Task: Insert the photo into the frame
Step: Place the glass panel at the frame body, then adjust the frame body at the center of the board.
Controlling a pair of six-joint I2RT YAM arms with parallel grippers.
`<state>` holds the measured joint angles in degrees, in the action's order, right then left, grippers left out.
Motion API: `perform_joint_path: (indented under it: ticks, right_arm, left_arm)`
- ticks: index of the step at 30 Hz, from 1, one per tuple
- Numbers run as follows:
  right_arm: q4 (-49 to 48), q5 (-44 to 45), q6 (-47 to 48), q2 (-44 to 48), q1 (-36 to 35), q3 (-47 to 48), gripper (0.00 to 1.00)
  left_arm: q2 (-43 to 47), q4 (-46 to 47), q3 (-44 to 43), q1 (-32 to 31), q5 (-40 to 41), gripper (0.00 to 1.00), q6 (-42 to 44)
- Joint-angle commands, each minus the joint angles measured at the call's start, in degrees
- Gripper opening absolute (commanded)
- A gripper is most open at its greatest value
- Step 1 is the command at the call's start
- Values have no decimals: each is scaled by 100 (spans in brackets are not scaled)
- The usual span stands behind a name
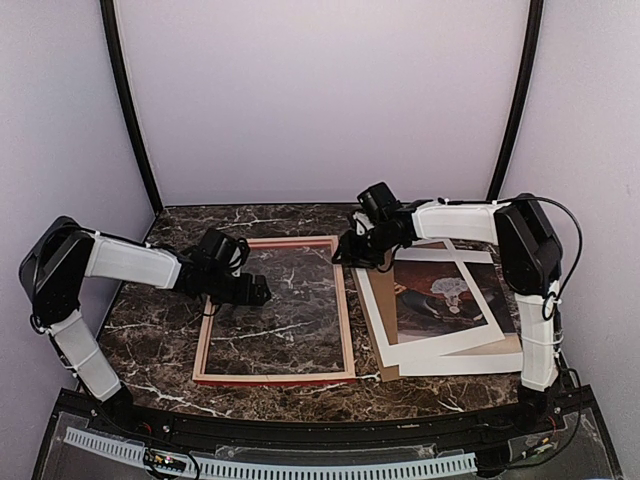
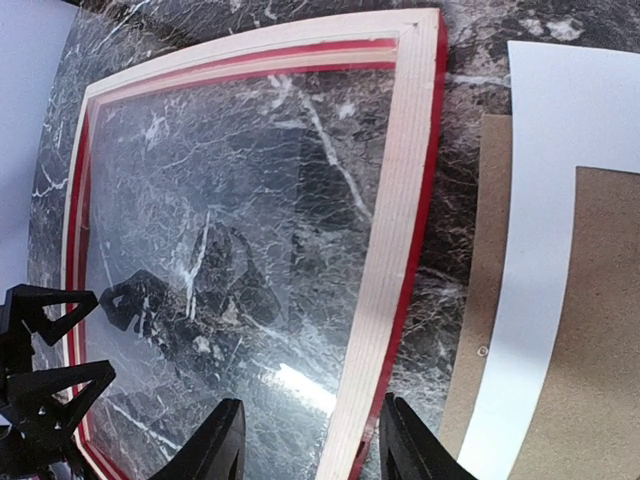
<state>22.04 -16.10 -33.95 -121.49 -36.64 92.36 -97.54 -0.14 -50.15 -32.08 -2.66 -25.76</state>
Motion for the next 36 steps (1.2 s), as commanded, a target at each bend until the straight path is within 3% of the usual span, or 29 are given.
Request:
perform_joint_path:
  ticks: [1,9,16,24,36]
  right_arm:
    - [-131,489,103,-20,64,210,46]
    - [-513,530,147,-226,210,311,46]
    - [-568,329,365,-551,296,726,46]
    - [-422,25,557,-729,289,748,45]
    - [-171,3,771,-770,96,437,45]
  left_arm:
    - [506,-459,-92,-24,-90,96,115]
    - [830,-593,-670,-20,384,97,401]
    - [529,-657,-1385,174,962,98,895]
    - [-233,-1191,-2485,963,296,99,1606]
    - [-1275,-1716,-3618,1503,-104,99,2287]
